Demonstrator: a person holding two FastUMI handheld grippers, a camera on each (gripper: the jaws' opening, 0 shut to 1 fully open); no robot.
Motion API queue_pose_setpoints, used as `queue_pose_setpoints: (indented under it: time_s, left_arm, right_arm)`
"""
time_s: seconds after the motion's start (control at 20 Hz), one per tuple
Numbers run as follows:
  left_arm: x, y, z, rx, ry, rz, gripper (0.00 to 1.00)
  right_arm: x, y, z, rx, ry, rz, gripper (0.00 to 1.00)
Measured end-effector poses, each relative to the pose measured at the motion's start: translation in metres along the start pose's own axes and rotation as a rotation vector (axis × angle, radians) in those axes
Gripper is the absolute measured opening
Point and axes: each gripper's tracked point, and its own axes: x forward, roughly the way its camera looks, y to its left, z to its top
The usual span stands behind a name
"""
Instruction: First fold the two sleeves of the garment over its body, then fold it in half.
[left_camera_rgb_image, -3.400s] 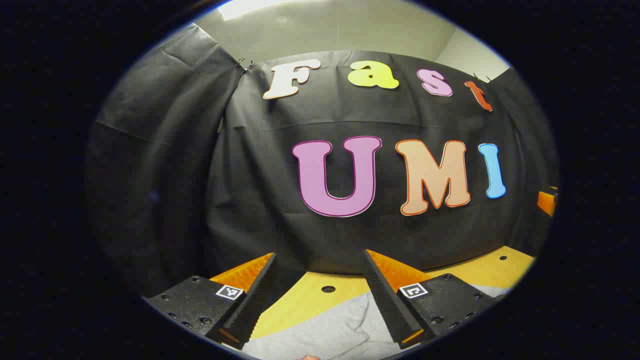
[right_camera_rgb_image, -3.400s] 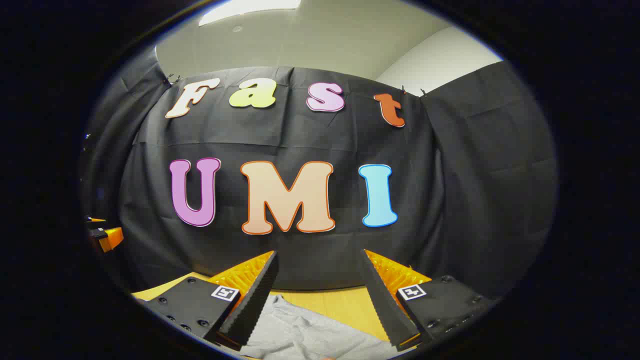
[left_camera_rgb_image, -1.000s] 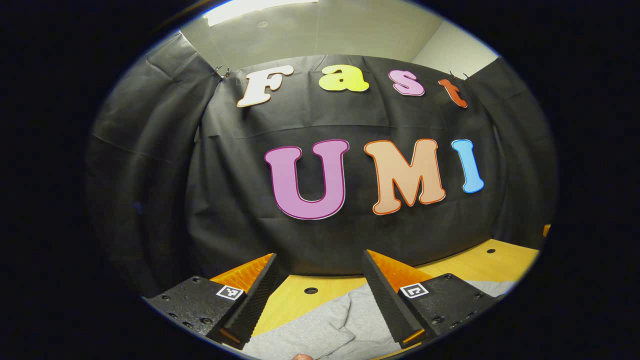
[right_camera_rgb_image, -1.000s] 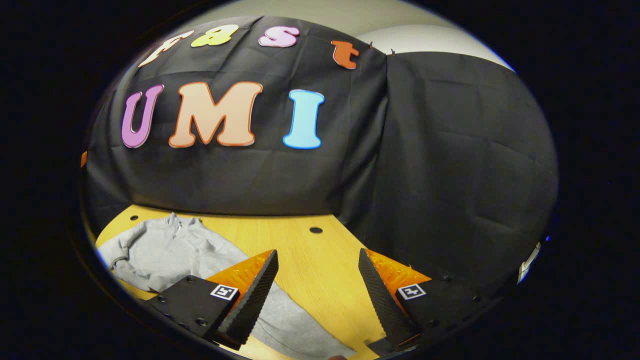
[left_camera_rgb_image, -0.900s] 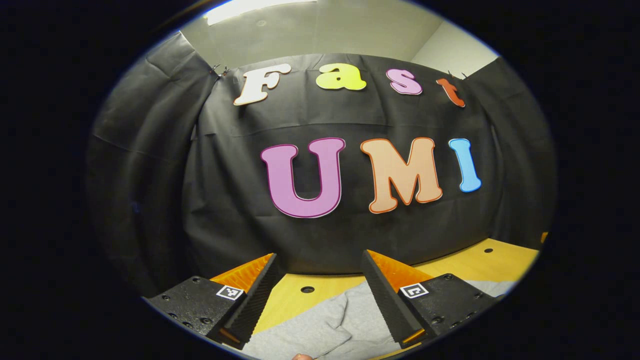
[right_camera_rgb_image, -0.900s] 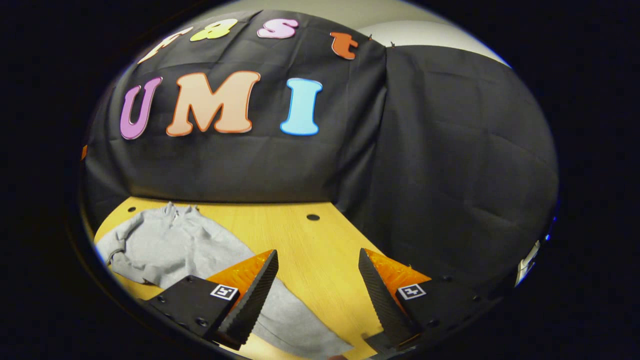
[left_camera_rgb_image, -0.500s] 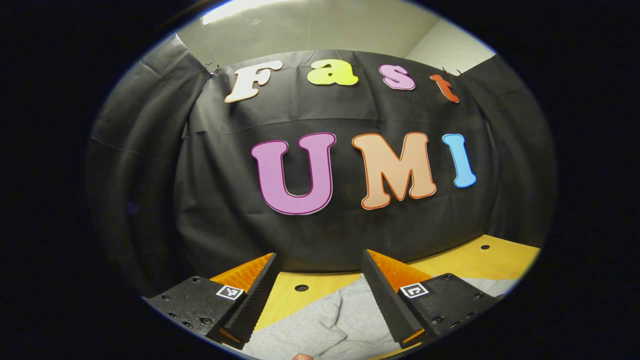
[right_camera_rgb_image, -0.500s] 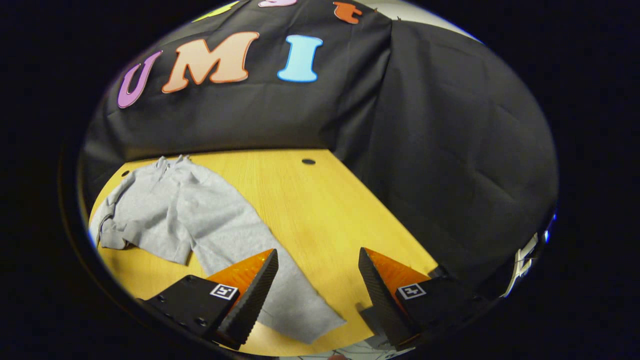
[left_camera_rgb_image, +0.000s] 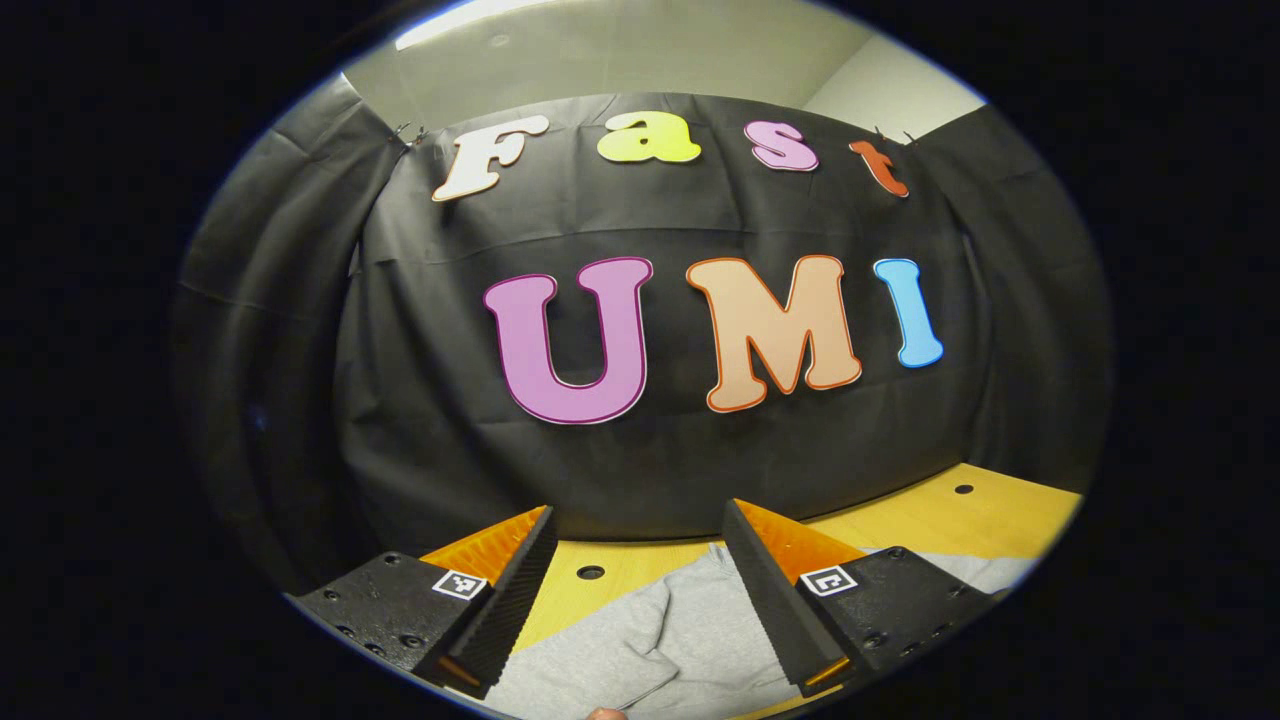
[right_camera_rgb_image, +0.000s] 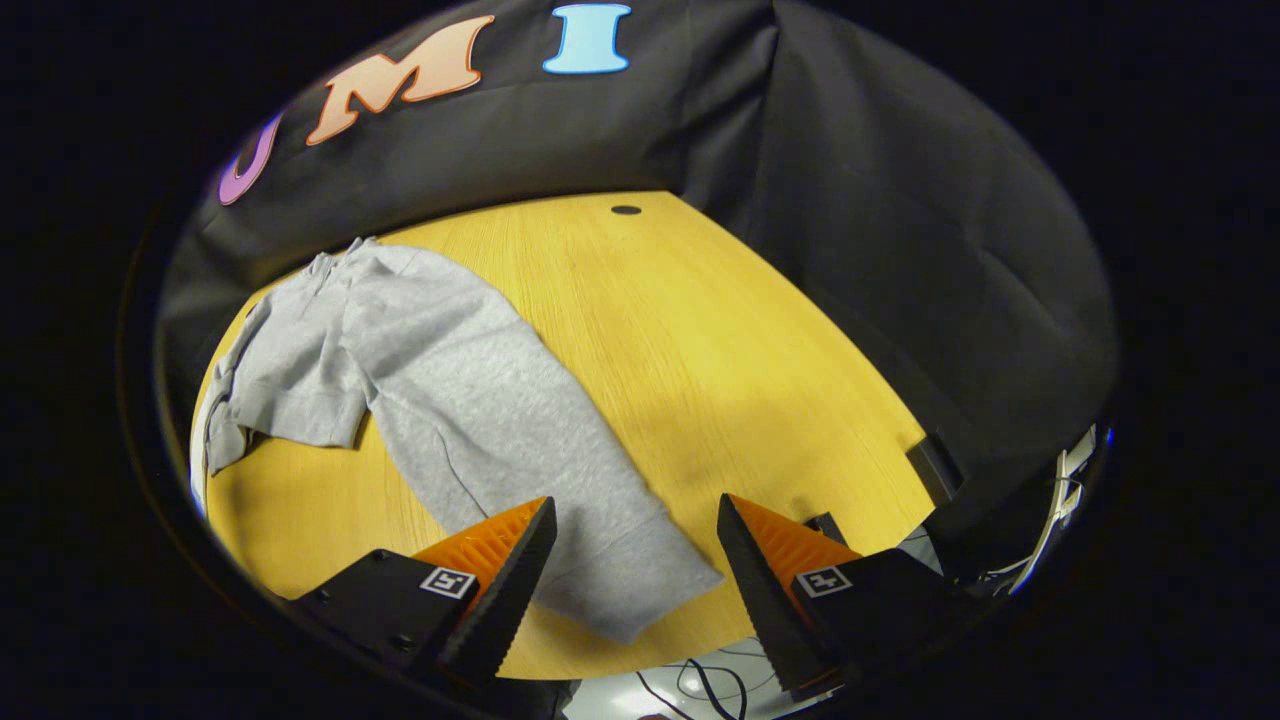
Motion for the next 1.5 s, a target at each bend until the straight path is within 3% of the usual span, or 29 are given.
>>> queue_pose_setpoints:
  time_s: [0.15, 0.25, 0.4, 0.55, 0.6, 0.7, 0.8, 1.1, 1.3, 1.5]
  left_arm:
    - [0.001, -0.01, 0.002, 0.003, -0.002, -0.002, 1.0]
    - [0.003, -0.017, 0.003, 0.001, -0.001, 0.003, 0.97]
    - [0.004, -0.03, 0.002, -0.009, 0.005, 0.012, 0.97]
    - [0.002, -0.038, 0.0, -0.01, 0.016, 0.038, 0.98]
    - [0.001, -0.039, 0.0, -0.01, 0.02, 0.052, 0.97]
    - [-0.002, -0.04, -0.004, -0.009, 0.031, 0.081, 0.97]
    - [-0.005, -0.039, -0.009, -0.013, 0.045, 0.104, 0.97]
    - [-0.001, -0.021, -0.017, -0.02, 0.056, 0.107, 0.97]
    - [0.002, 0.01, -0.017, -0.019, 0.054, 0.104, 1.0]
    - [-0.004, 0.053, -0.019, -0.011, 0.045, 0.154, 0.97]
  right_arm:
    - [0.006, 0.001, -0.017, -0.025, 0.069, 0.017, 1.0]
    - [0.009, 0.009, -0.031, -0.029, 0.139, 0.073, 1.0]
    - [0.009, 0.011, -0.037, -0.038, 0.196, 0.116, 0.89]
    - [0.01, 0.01, -0.035, -0.074, 0.186, 0.154, 0.53]
    - [0.01, 0.011, -0.034, -0.064, 0.181, 0.171, 0.31]
    - [0.01, 0.014, -0.035, -0.026, 0.191, 0.211, 0.15]
    - [0.011, 0.015, -0.034, 0.019, 0.208, 0.234, 0.05]
    - [0.006, 0.041, -0.004, 0.118, 0.168, 0.247, 0.05]
    - [0.002, 0.077, 0.054, 0.149, 0.069, 0.268, 0.05]
    - [-0.002, 0.114, 0.111, 0.158, -0.013, 0.309, 0.05]
